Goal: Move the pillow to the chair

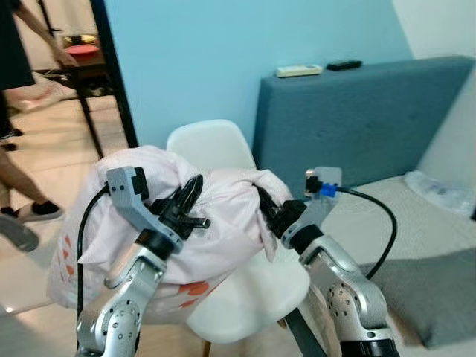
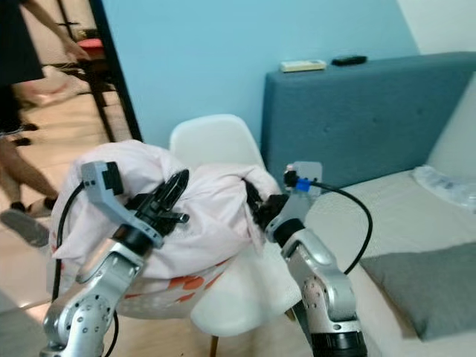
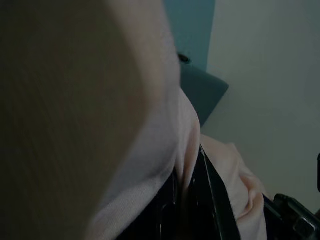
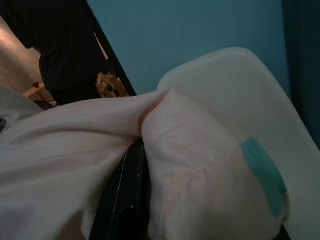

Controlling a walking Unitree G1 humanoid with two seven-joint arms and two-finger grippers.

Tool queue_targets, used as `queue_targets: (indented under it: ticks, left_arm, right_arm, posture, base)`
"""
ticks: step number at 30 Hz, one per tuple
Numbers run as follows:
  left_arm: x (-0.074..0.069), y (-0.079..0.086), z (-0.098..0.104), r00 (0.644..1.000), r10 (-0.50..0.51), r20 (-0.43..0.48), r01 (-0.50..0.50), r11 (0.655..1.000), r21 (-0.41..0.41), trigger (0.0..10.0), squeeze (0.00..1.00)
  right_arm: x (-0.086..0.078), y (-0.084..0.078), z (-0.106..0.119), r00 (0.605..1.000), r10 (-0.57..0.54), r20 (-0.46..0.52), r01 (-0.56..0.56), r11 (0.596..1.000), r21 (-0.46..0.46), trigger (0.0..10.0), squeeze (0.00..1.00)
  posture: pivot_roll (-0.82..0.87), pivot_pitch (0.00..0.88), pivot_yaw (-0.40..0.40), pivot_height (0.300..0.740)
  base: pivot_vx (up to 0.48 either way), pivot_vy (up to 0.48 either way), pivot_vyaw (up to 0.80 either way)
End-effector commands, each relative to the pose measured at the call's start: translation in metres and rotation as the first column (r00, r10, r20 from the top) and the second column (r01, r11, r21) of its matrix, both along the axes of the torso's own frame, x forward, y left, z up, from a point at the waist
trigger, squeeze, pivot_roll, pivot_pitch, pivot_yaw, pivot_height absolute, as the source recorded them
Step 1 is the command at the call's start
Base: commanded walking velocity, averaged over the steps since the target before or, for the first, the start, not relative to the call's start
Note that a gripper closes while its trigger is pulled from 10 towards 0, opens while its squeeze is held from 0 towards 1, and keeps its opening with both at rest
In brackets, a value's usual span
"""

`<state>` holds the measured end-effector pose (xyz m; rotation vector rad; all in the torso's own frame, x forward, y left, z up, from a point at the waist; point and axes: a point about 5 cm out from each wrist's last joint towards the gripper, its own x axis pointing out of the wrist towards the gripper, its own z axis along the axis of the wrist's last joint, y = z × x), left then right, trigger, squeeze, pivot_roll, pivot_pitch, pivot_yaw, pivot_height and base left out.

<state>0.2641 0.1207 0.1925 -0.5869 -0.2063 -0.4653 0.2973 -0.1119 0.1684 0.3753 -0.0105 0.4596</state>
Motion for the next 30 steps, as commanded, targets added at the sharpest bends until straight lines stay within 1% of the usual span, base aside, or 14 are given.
queue_targets:
  ticks: [1, 16, 20, 22, 30]
  left_arm:
    - [-0.0007, -0.0062, -0.001, 1.0, -0.028, -0.006, 0.028, 1.0, 0.005, 10.0, 0.0]
    - [0.0019, -0.0038, -0.0023, 1.0, -0.005, -0.012, 0.005, 1.0, 0.02, 10.0, 0.0]
    - [0.0021, -0.0033, -0.0022, 1.0, 0.0, -0.012, 0.0, 1.0, 0.025, 10.0, 0.0]
    - [0.0023, -0.0028, -0.0025, 1.0, 0.004, -0.011, -0.003, 0.999, 0.037, 10.0, 0.0]
    - [0.0029, -0.003, -0.0033, 1.0, 0.005, -0.018, -0.005, 0.999, 0.033, 10.0, 0.0]
  right_arm:
    - [0.0007, -0.0061, 0.0179, 0.995, -0.031, 0.091, 0.03, 0.999, 0.009, 10.0, 0.0]
    - [0.0038, -0.0092, 0.015, 0.994, -0.077, 0.076, 0.079, 0.997, -0.024, 10.0, 0.0]
    - [0.0044, -0.0105, 0.0151, 0.992, -0.097, 0.078, 0.099, 0.995, -0.021, 10.0, 0.0]
    - [0.0046, -0.0103, 0.0156, 0.992, -0.099, 0.082, 0.101, 0.995, -0.024, 10.0, 0.0]
    - [0.0037, -0.0103, 0.0151, 0.991, -0.103, 0.088, 0.106, 0.994, -0.028, 10.0, 0.0]
  posture:
    - [0.01, 0.0, -0.005, 0.74]
    - [0.0, 0.007, -0.002, 0.74]
    - [0.0, 0.009, -0.002, 0.74]
    - [0.0, 0.01, 0.0, 0.74]
    - [0.0, 0.011, 0.001, 0.74]
  base:
    - [0.0, 0.0, -0.73]
    - [0.0, 0.0, -0.72]
    - [0.0, 0.0, 0.0]
    - [0.0, -0.469, 0.0]
    - [0.0, -0.468, 0.0]
